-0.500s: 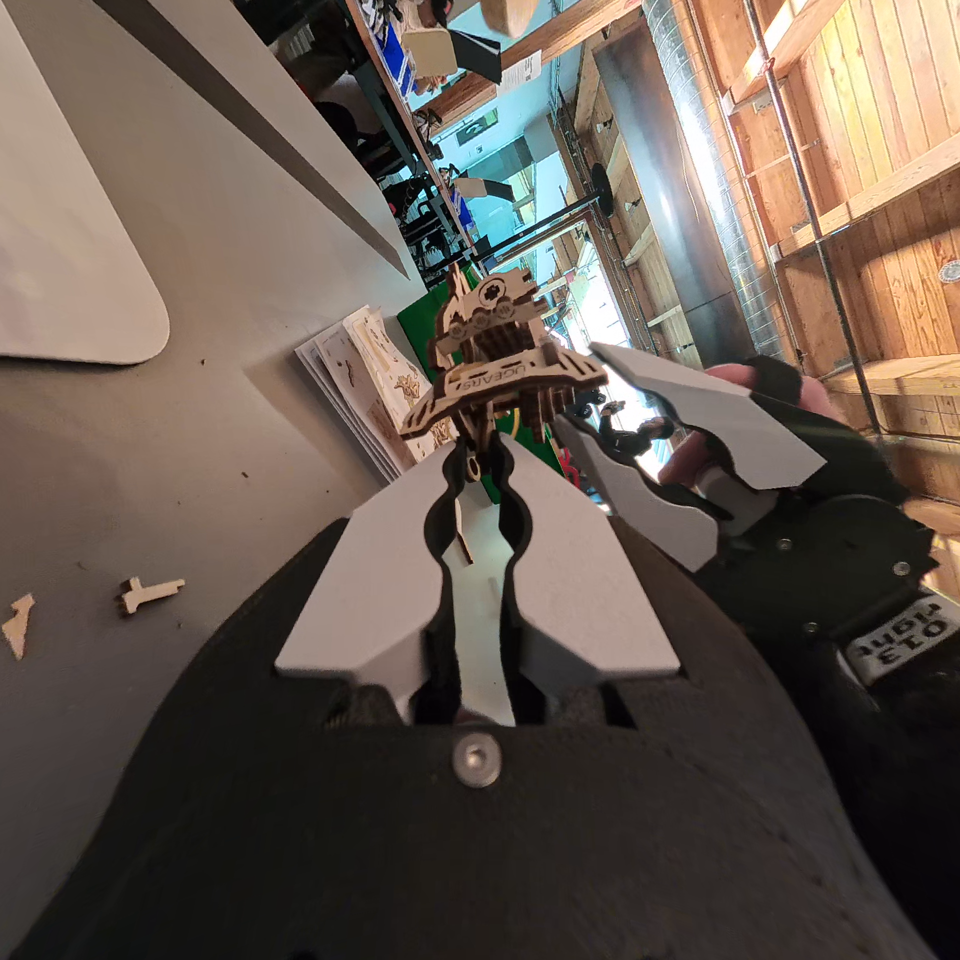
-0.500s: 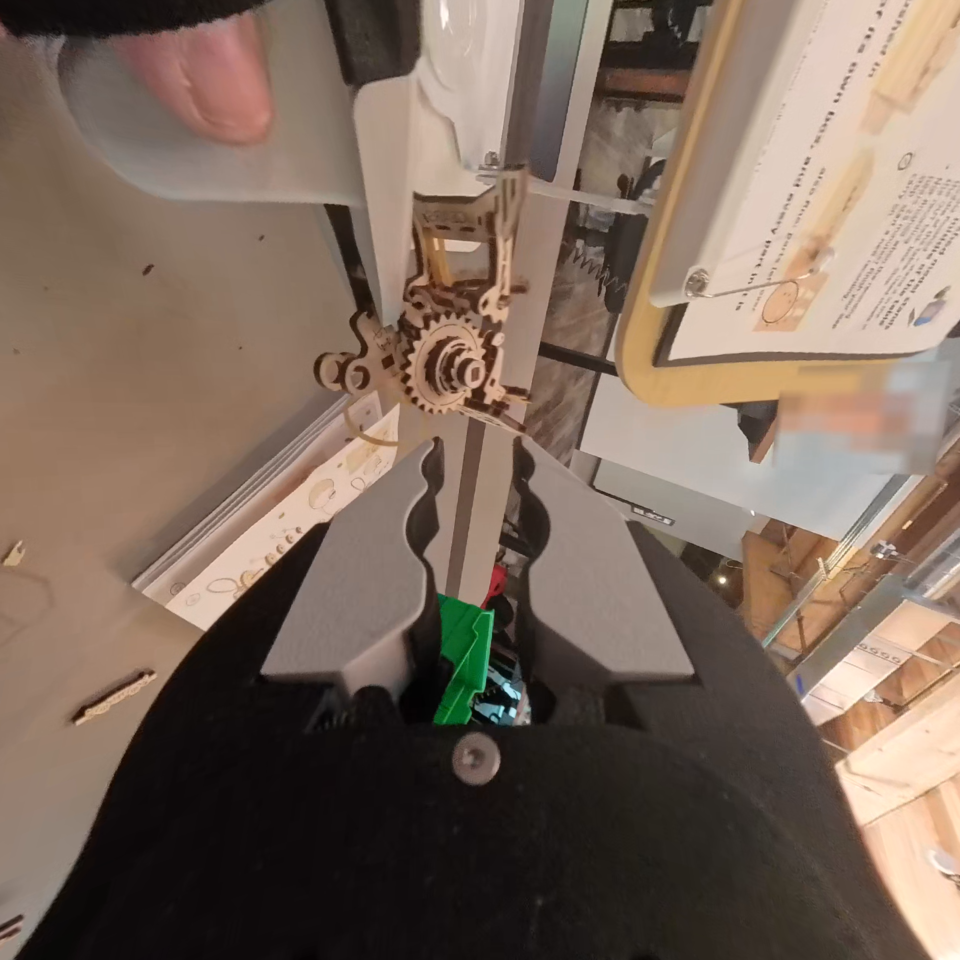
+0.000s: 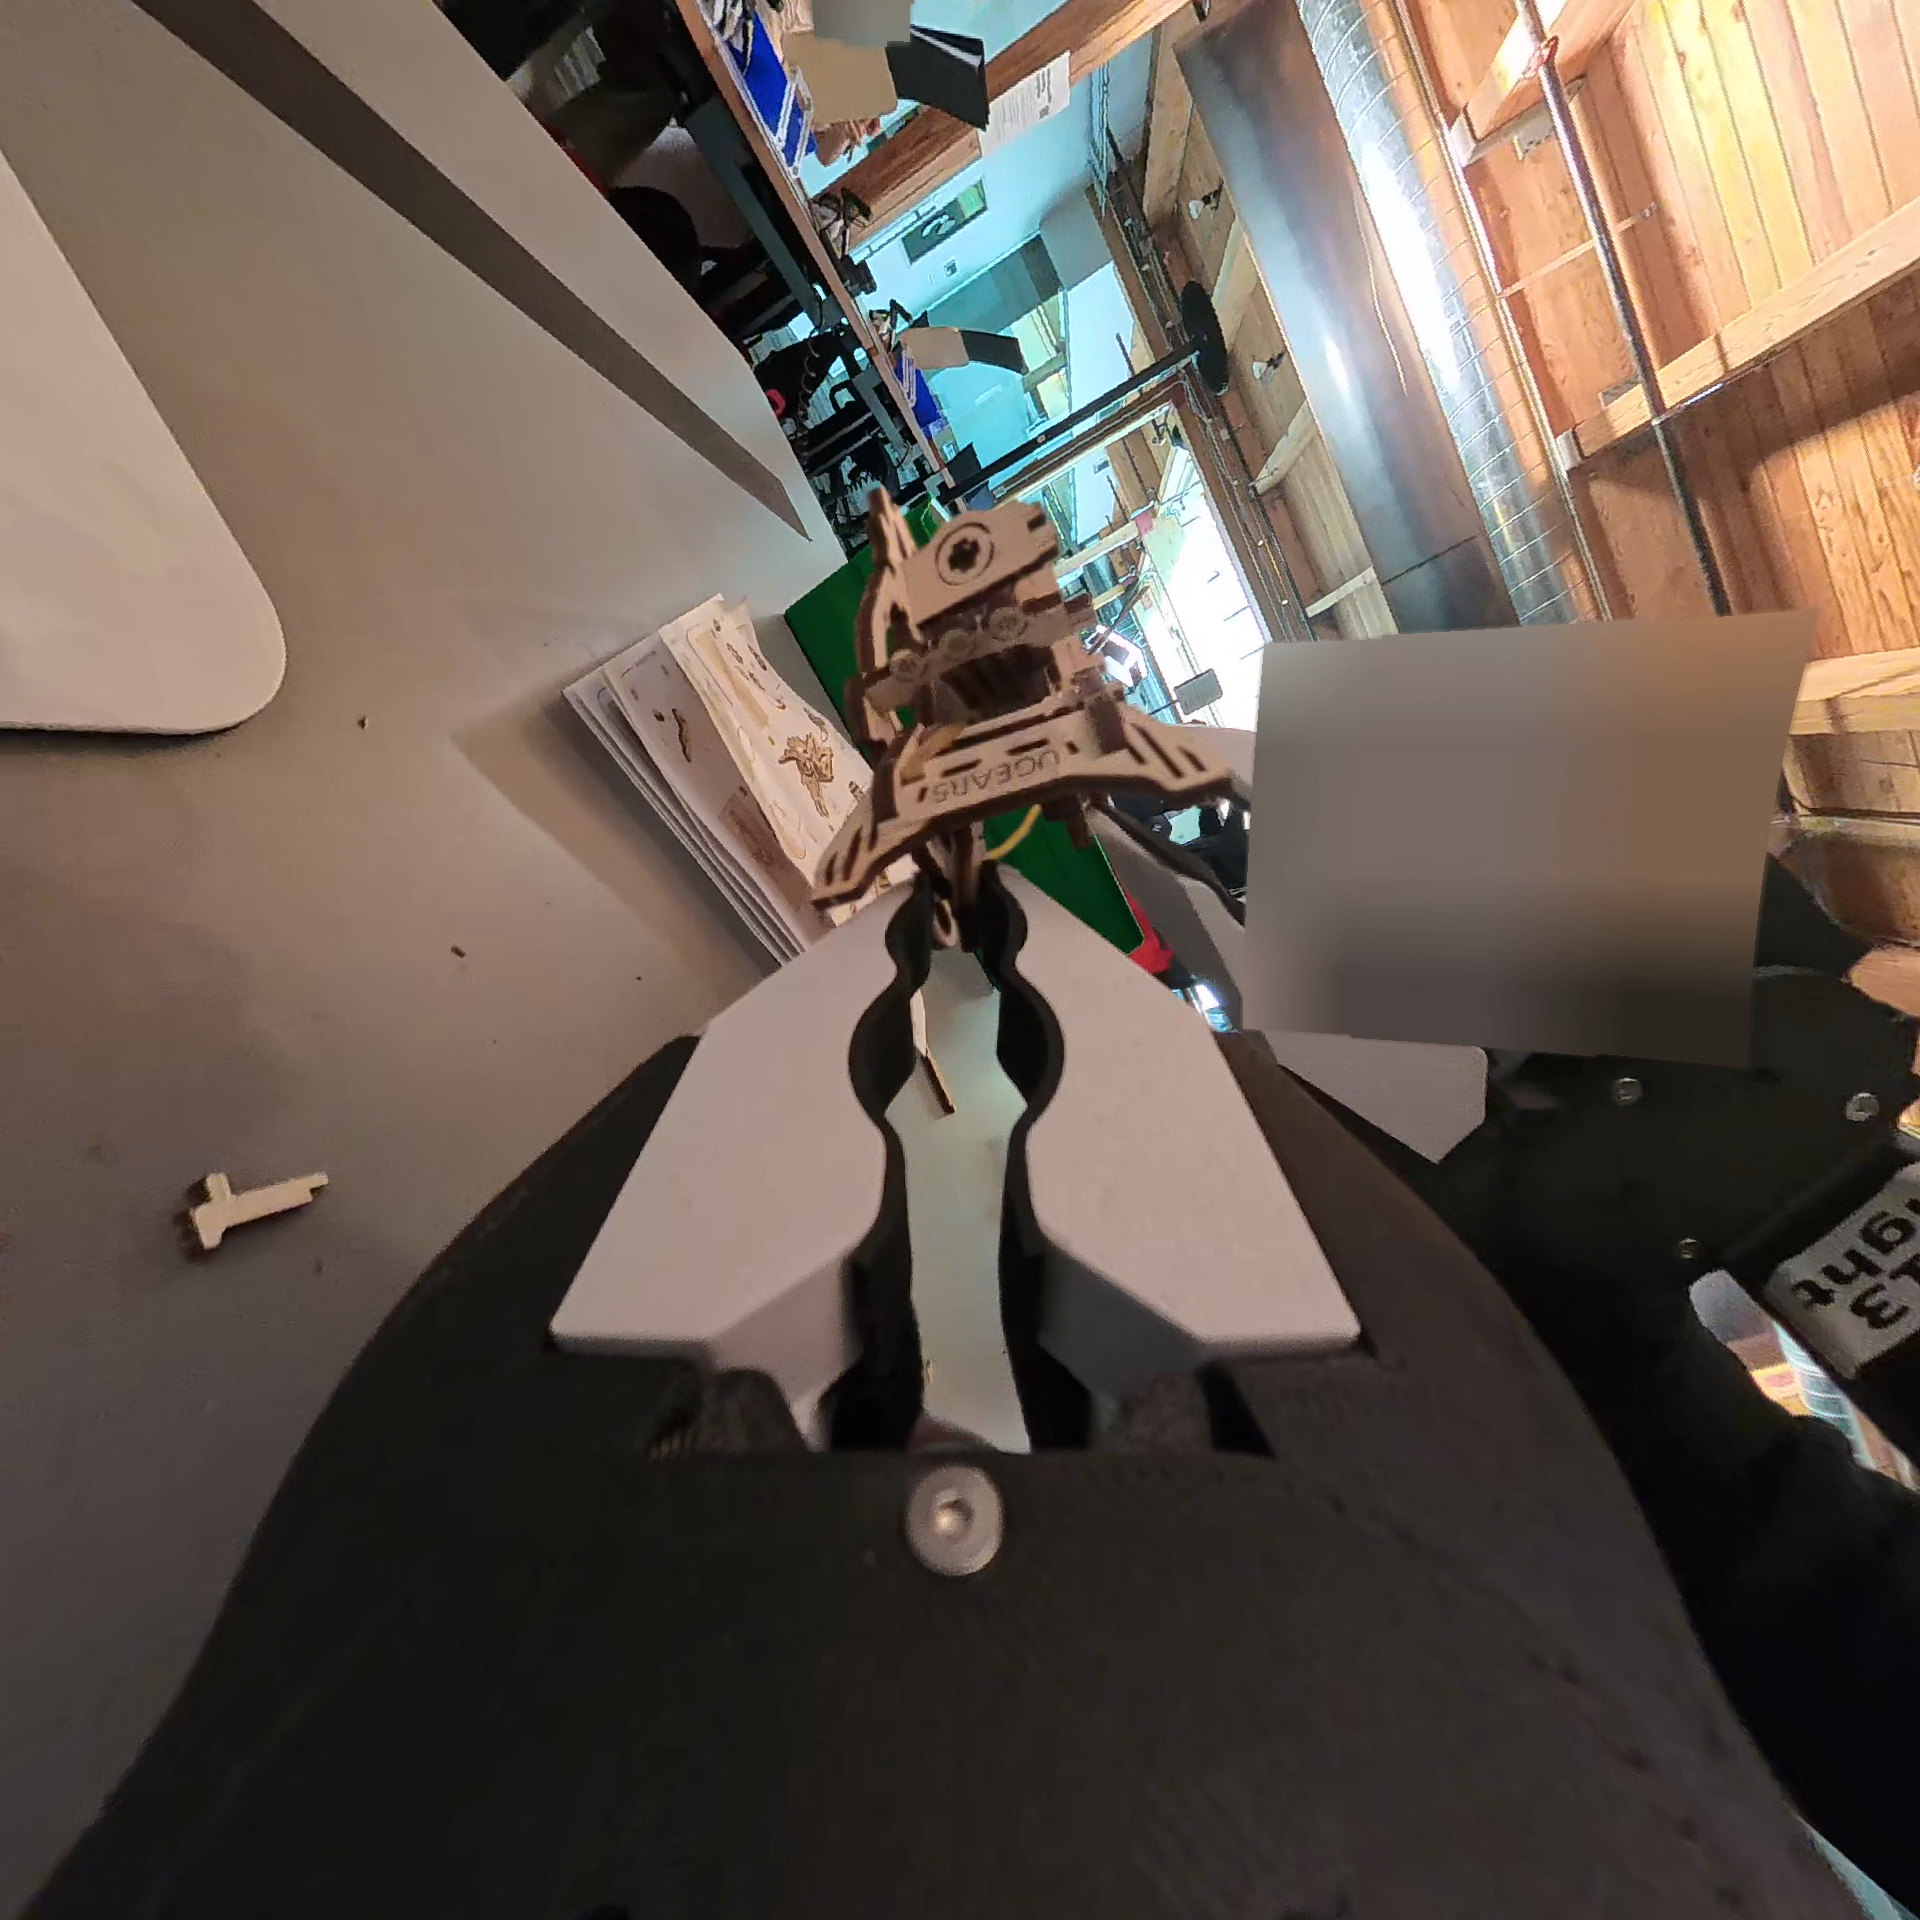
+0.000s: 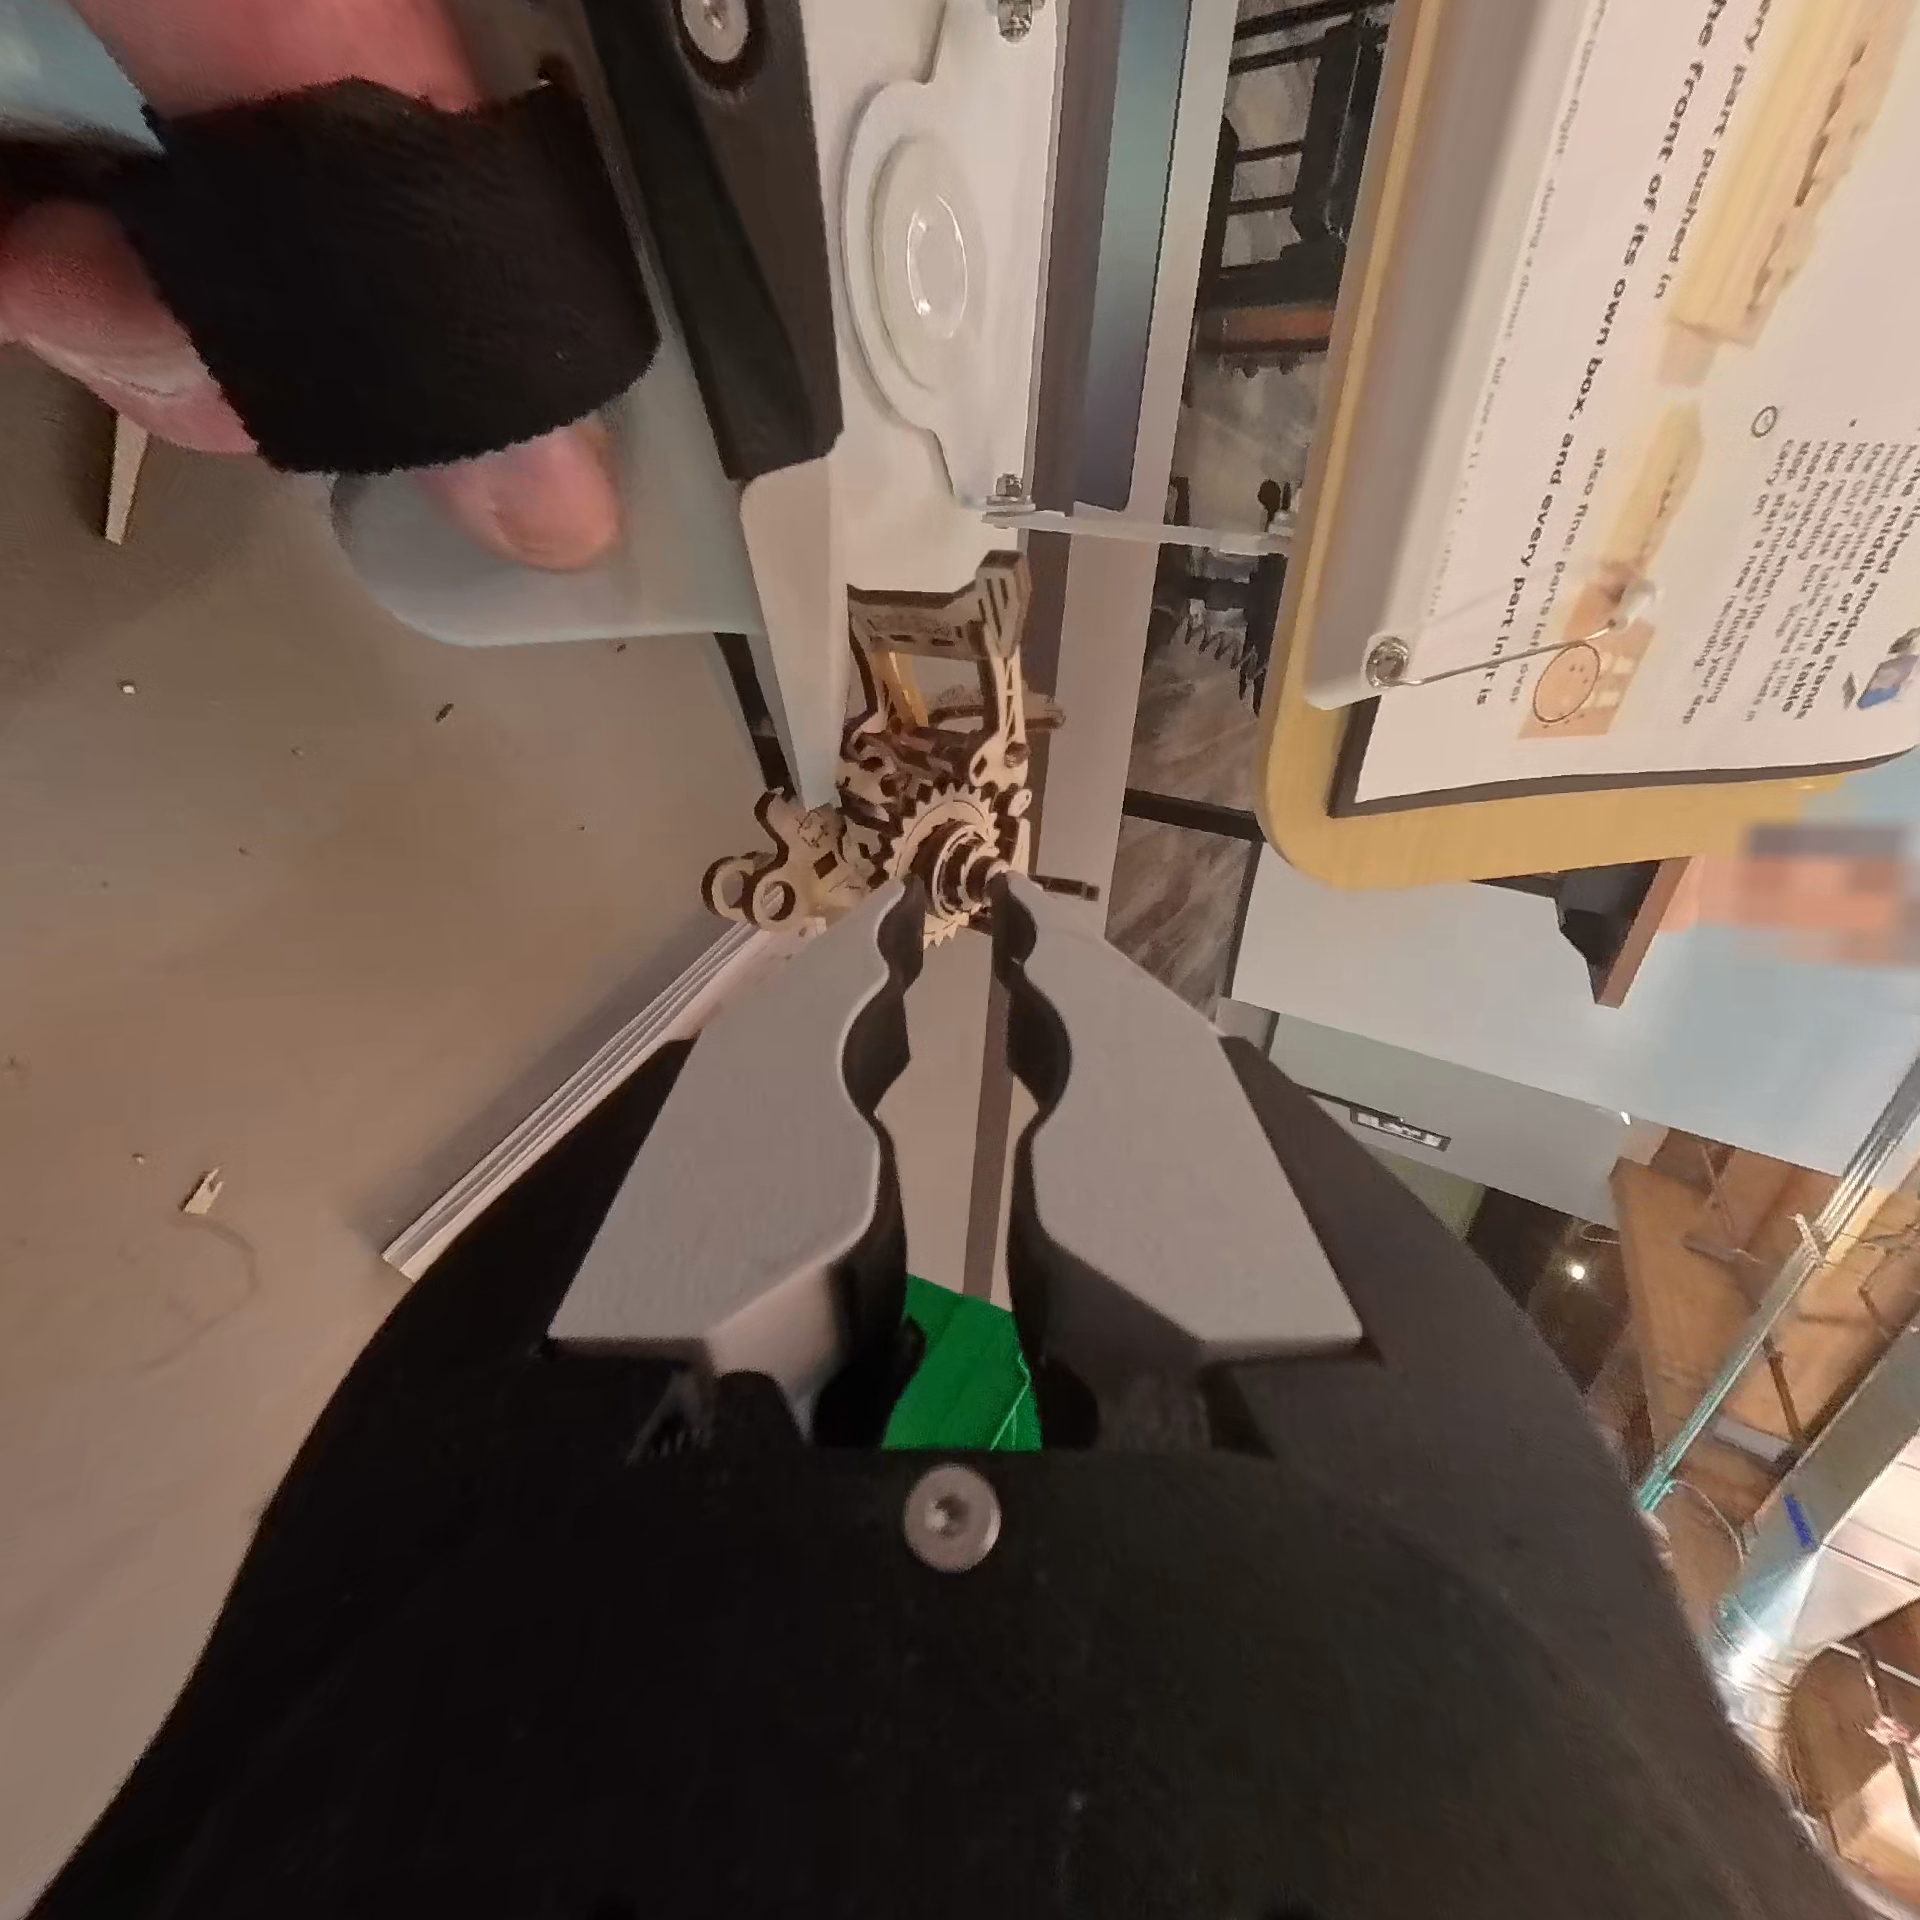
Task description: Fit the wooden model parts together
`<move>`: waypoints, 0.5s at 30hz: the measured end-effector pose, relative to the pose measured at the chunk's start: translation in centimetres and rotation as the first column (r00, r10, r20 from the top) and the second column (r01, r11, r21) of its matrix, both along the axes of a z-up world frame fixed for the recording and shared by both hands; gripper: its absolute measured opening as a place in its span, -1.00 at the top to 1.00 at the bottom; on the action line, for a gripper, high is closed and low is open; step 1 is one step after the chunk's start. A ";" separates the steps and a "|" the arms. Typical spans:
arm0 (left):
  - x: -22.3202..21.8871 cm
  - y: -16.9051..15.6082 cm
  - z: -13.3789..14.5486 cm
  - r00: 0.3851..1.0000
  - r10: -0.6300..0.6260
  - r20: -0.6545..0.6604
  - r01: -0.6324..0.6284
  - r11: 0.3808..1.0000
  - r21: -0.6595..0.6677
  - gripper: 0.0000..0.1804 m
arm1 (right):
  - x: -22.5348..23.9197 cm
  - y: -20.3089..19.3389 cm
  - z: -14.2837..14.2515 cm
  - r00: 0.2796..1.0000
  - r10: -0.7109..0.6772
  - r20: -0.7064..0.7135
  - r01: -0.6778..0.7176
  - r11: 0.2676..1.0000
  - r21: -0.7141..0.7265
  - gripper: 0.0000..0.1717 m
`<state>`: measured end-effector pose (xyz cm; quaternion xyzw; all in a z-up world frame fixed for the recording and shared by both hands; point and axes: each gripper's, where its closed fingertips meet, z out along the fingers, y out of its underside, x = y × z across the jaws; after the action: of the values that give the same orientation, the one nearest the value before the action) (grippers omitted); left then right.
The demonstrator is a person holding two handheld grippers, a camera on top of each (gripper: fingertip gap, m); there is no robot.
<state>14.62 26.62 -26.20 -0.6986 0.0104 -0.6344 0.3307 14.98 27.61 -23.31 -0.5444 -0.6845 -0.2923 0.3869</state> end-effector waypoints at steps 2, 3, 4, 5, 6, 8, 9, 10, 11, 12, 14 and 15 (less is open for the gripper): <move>0.1 0.0 -0.2 1.000 -0.003 0.001 0.003 1.000 -0.004 0.93 | 0.1 -0.1 -0.1 1.000 -0.005 -0.006 0.005 1.000 -0.014 0.88; 0.1 0.0 -0.2 1.000 -0.003 0.003 0.003 1.000 -0.004 0.93 | 0.1 -0.2 -0.2 1.000 -0.004 -0.011 0.004 1.000 -0.014 0.87; 0.1 0.0 -0.1 1.000 -0.001 0.005 0.001 1.000 -0.003 0.93 | 0.1 -0.3 -0.1 1.000 -0.003 -0.014 0.003 1.000 -0.010 0.85; 0.1 0.0 -0.1 1.000 0.000 0.005 0.000 1.000 -0.001 0.93 | 0.2 -0.4 0.0 1.000 -0.007 -0.019 0.007 1.000 -0.009 0.82; 0.1 0.0 -0.1 1.000 -0.001 0.009 0.000 1.000 0.002 0.93 | 0.2 -0.5 0.1 0.999 -0.011 -0.033 0.010 1.000 -0.009 0.78; 0.0 0.0 0.1 1.000 0.000 0.019 0.000 1.000 0.004 0.94 | 0.2 -0.8 0.3 0.998 -0.012 -0.063 0.012 1.000 -0.007 0.77; 0.0 0.0 0.2 1.000 0.000 0.023 0.000 1.000 0.006 0.93 | 0.3 -0.9 0.3 0.997 -0.017 -0.070 0.017 1.000 -0.011 0.77; 0.1 -0.1 0.2 1.000 -0.004 0.020 0.003 1.000 0.008 0.93 | 0.4 -1.0 0.2 0.997 -0.021 -0.077 0.020 1.000 -0.012 0.77; 0.2 -0.1 0.1 1.000 -0.006 0.012 0.005 1.000 0.013 0.93 | 0.5 -1.1 0.2 0.996 -0.021 -0.086 0.020 1.000 -0.008 0.77; 0.3 -0.2 0.2 1.000 -0.009 0.008 0.009 1.000 0.019 0.93 | 0.5 -1.1 0.3 0.995 -0.021 -0.095 0.021 1.000 0.002 0.77; 0.6 -0.5 0.4 1.000 -0.025 0.017 0.024 0.999 0.027 0.93 | 0.4 -1.3 0.5 0.993 -0.020 -0.116 0.021 1.000 0.005 0.77; 0.7 -0.6 0.4 1.000 -0.030 0.006 0.030 0.999 0.039 0.93 | 0.3 -1.4 0.4 0.992 -0.020 -0.121 0.021 1.000 0.001 0.78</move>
<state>15.34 25.98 -25.76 -0.6897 0.0322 -0.6414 0.3346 15.29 26.25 -22.86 -0.5677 -0.6538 -0.2635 0.4252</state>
